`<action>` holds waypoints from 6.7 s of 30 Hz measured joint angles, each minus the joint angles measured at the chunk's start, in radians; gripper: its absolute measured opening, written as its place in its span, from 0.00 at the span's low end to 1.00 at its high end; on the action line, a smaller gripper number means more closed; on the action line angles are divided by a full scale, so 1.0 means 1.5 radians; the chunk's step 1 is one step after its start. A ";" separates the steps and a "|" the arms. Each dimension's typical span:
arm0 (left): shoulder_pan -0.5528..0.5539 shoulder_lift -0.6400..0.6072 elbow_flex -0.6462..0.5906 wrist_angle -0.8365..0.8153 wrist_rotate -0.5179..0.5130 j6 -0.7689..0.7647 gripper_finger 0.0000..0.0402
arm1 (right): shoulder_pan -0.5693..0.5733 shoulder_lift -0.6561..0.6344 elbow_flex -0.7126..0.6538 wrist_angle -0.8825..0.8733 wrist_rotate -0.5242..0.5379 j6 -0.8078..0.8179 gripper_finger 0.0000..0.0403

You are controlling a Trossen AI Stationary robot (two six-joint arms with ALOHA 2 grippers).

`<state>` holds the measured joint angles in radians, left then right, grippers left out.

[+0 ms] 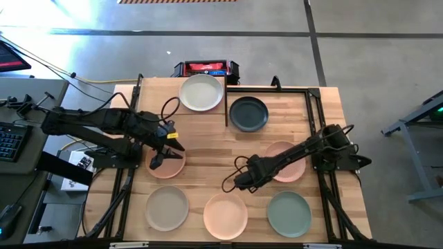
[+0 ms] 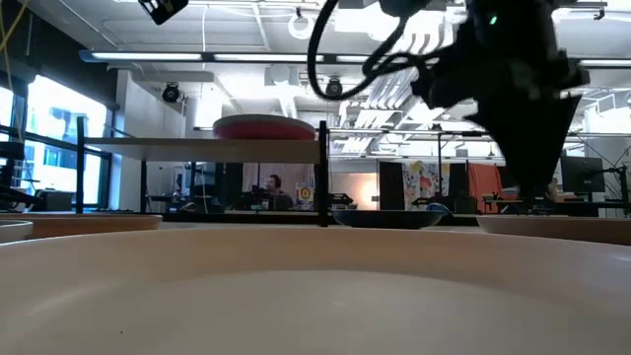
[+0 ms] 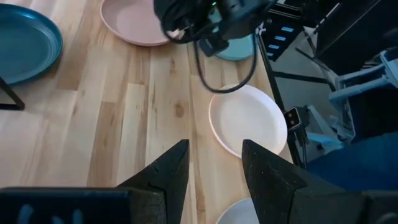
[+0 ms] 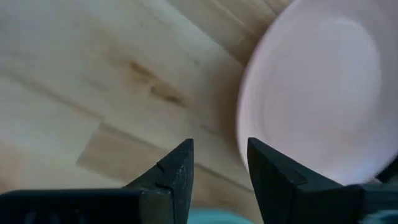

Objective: Place and stack plates onto a shelf
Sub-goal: Stack the top light orange plate on top of the gray plate on the shelf

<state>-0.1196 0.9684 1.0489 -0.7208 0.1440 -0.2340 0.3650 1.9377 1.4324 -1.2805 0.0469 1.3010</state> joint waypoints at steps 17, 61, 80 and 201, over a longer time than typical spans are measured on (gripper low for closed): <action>0.000 0.000 0.000 0.000 -0.001 0.001 0.34 | -0.027 -0.001 -0.116 0.094 -0.006 0.000 0.31; 0.001 0.000 0.000 0.010 -0.016 0.001 0.34 | -0.023 -0.001 0.229 -0.148 0.215 -0.073 0.00; 0.001 0.000 0.000 0.009 -0.016 0.001 0.34 | -0.149 -0.001 0.395 -0.141 0.405 -0.353 0.00; 0.002 0.063 -0.001 -0.021 -0.242 -0.261 0.34 | -0.438 0.111 0.431 0.248 0.142 -1.603 0.03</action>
<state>-0.1173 1.0622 1.0481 -0.7517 -0.2193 -0.6262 -0.2916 2.1040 2.0792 -0.9089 0.2603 -1.1038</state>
